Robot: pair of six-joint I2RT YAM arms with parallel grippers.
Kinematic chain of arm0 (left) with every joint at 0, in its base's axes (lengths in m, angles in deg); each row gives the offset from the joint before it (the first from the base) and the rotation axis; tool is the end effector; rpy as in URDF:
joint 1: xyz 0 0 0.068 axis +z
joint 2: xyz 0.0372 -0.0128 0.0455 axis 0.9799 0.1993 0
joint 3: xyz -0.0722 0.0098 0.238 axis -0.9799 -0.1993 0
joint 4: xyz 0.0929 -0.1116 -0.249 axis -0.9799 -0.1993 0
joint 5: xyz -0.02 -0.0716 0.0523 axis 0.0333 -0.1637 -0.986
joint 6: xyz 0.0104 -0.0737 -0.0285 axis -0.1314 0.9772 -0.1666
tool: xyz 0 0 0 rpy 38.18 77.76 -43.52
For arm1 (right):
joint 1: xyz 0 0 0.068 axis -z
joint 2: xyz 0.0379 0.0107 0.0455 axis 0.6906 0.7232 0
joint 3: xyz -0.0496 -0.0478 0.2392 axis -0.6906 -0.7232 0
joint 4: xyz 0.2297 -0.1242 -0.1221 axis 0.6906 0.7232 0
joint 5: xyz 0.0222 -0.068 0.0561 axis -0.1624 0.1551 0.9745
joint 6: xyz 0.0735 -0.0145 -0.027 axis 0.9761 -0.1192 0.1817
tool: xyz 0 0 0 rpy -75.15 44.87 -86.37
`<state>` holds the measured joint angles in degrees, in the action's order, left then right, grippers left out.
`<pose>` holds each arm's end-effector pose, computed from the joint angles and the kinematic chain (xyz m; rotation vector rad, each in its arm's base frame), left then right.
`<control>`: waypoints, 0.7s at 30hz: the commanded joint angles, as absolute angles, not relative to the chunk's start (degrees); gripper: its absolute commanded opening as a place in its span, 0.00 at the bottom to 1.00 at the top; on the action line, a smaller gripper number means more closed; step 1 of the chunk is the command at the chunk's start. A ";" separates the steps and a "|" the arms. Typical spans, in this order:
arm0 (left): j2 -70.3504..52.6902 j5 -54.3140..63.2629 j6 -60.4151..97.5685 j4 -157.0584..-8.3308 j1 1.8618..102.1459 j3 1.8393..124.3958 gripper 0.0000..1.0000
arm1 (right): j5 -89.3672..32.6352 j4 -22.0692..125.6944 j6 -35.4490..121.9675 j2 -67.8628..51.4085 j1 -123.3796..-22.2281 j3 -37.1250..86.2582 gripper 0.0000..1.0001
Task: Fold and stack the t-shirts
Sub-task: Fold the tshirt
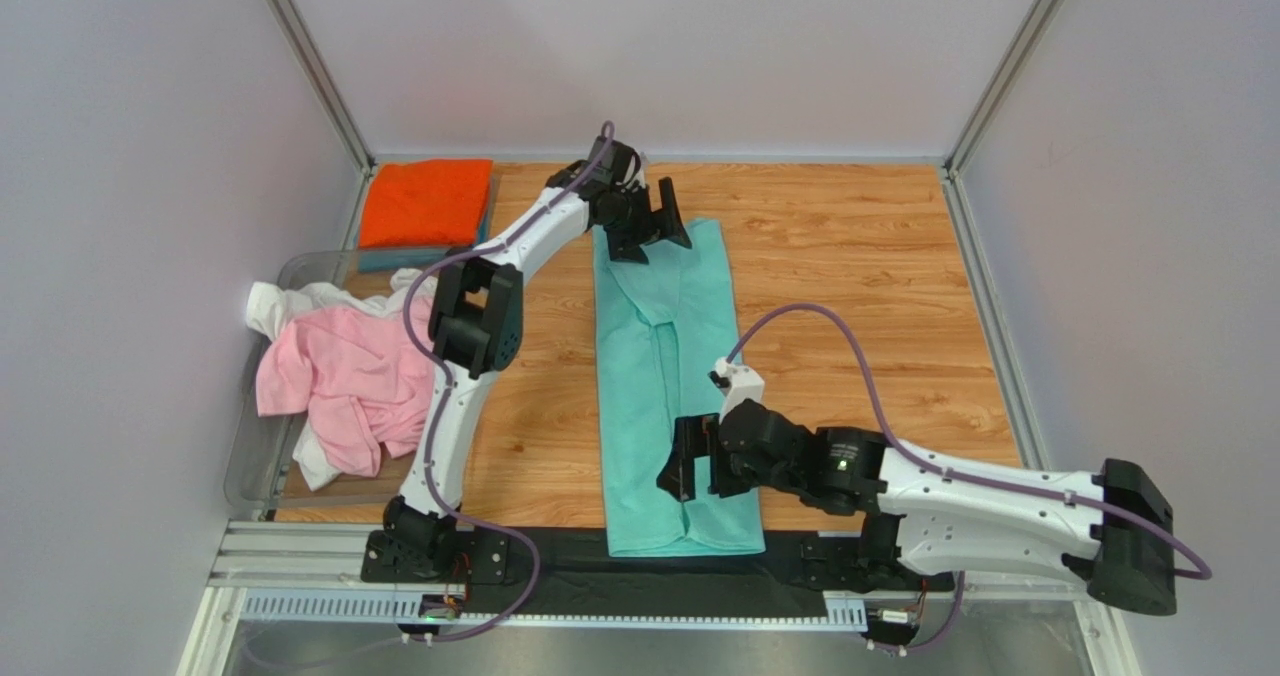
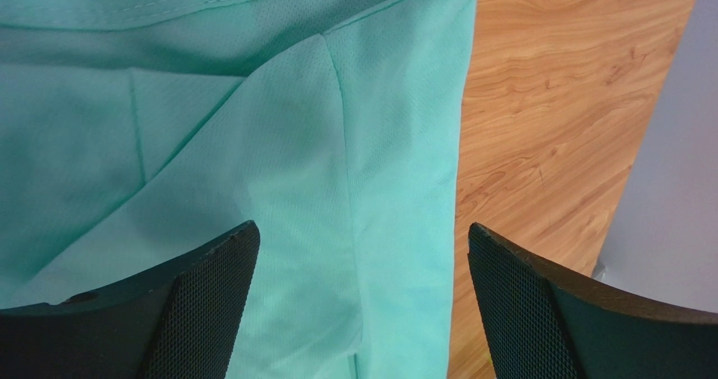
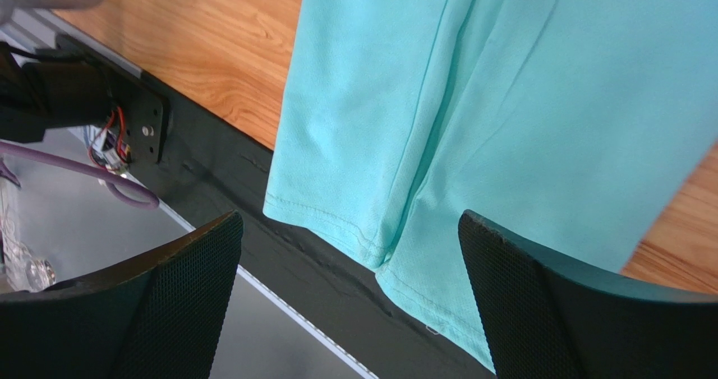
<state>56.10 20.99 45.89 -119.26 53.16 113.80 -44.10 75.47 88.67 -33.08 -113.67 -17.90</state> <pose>0.5001 -0.2686 0.1339 -0.1127 2.6405 -0.9733 0.0975 0.2395 0.1562 -0.3244 2.5325 0.7860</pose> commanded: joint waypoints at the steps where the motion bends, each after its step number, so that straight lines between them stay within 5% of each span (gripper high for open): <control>1: 39.83 15.55 41.29 -122.50 52.76 114.09 1.00 | -54.18 84.78 90.23 -38.83 -113.99 -15.38 1.00; 7: 18.19 12.47 36.62 -129.36 48.11 102.60 1.00 | -58.68 89.89 99.63 -49.83 -113.90 -20.56 1.00; 14: -9.15 9.39 38.80 -117.01 38.44 62.23 1.00 | -61.05 93.49 104.47 -63.89 -113.81 -26.62 1.00; 21: -31.99 4.48 49.43 -111.96 30.96 34.31 1.00 | -63.34 100.43 107.64 -76.81 -113.81 -30.15 1.00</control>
